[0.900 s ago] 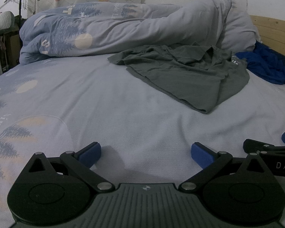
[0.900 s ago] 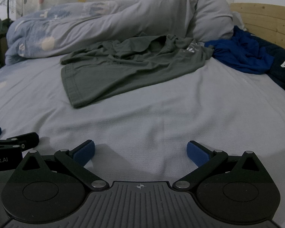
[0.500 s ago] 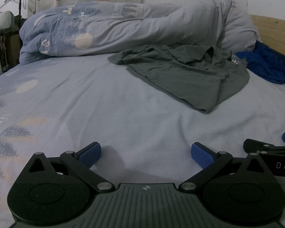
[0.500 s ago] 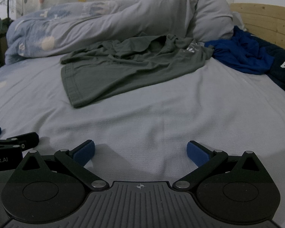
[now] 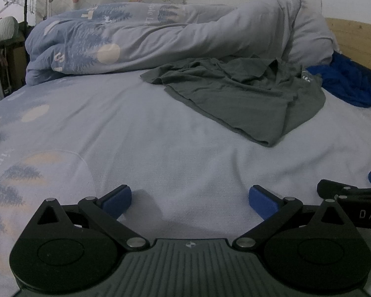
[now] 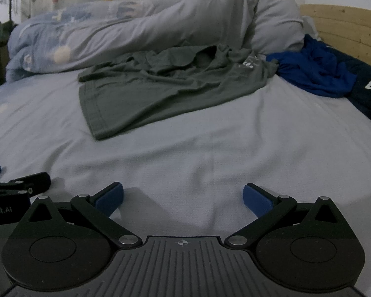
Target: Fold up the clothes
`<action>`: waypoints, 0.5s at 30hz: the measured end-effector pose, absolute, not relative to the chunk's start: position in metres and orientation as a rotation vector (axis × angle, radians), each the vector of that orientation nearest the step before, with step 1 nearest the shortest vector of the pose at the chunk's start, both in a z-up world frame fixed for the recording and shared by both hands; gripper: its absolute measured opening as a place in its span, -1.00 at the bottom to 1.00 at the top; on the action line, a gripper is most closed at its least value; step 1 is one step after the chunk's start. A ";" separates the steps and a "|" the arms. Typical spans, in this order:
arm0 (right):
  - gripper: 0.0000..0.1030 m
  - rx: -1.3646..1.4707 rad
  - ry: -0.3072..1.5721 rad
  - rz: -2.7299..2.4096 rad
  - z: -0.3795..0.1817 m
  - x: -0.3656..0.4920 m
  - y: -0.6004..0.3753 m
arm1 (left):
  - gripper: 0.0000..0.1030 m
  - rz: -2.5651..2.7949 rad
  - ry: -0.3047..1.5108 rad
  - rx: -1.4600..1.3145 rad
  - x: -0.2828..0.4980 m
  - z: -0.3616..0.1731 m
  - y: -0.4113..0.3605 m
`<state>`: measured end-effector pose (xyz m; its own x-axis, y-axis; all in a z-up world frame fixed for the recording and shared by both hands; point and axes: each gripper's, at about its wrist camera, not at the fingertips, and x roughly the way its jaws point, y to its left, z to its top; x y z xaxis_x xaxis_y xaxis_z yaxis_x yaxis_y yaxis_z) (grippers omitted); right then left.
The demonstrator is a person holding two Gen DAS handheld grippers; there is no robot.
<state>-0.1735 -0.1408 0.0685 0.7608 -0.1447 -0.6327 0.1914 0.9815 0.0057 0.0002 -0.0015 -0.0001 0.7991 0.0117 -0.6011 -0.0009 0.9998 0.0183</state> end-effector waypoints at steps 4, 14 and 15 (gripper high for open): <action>1.00 0.076 0.687 -0.184 0.070 -0.173 -0.141 | 1.00 0.005 0.646 0.015 0.000 0.000 -0.001; 1.00 0.133 0.687 -0.170 0.070 -0.174 -0.147 | 1.00 -0.011 0.659 -0.010 0.000 0.002 0.005; 1.00 0.145 0.684 -0.167 0.071 -0.174 -0.149 | 1.00 -0.013 0.661 -0.011 0.000 0.002 0.005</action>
<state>-0.1740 -0.1492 0.0710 0.7626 -0.1054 -0.6382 0.2004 0.9766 0.0782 0.0001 0.0054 0.0024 0.7895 -0.0159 -0.6135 0.0089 0.9999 -0.0145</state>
